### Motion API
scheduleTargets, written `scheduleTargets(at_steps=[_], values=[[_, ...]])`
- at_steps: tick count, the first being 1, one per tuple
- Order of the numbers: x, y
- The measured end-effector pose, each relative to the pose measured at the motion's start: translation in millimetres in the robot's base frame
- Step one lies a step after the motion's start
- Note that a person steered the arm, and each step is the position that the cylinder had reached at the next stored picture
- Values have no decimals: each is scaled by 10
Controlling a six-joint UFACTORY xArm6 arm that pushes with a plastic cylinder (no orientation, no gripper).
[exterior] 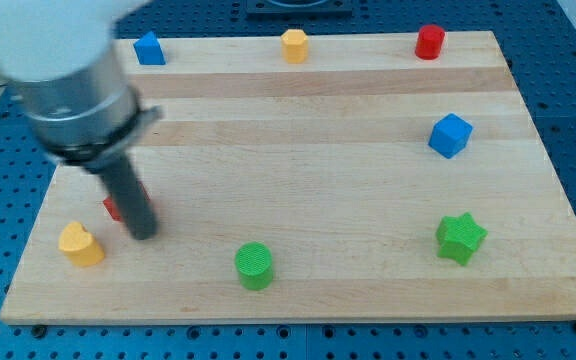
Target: Place the red star vertically below the blue triangle
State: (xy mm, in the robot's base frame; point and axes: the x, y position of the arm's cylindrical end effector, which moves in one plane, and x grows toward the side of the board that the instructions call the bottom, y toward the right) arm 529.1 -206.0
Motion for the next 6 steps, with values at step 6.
scheduleTargets(at_steps=[6], values=[[-794,-38]])
